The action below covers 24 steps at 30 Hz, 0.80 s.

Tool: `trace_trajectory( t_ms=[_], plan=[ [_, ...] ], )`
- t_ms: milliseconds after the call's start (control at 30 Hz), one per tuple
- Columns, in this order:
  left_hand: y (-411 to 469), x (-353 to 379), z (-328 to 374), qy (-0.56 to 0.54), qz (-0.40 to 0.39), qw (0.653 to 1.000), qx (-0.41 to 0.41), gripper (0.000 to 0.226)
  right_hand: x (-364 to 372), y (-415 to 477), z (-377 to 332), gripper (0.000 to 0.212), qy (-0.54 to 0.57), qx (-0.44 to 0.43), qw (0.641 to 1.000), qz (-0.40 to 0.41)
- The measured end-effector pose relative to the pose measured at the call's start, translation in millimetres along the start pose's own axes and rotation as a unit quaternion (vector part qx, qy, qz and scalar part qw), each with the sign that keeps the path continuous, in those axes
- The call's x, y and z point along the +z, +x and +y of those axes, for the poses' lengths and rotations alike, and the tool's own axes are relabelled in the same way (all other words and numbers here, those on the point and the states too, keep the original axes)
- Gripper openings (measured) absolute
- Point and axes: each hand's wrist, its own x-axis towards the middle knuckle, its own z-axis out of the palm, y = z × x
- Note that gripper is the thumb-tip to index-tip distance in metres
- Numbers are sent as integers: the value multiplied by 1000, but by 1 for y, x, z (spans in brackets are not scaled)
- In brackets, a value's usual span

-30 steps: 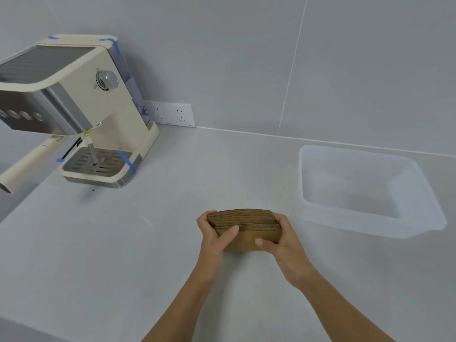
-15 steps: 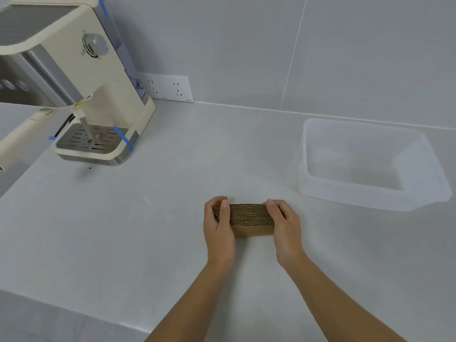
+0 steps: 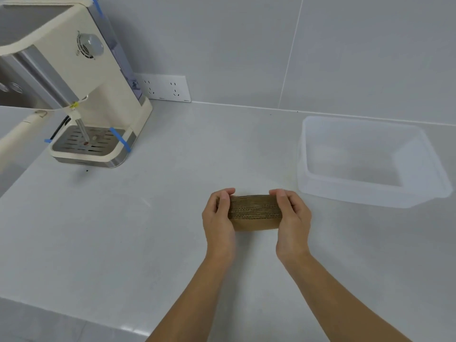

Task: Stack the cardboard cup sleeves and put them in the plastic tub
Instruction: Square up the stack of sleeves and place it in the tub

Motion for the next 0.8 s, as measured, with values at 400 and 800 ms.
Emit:
trace_trajectory(
  t_ms=[400, 800],
  plan=[
    [-7, -1, -10, 34, 14, 999, 32, 25, -1, 2, 9, 25, -19, 26, 999, 17],
    [-3, 3, -15, 74, 11, 997, -5, 24, -10, 1, 15, 28, -79, 22, 997, 4]
  ],
)
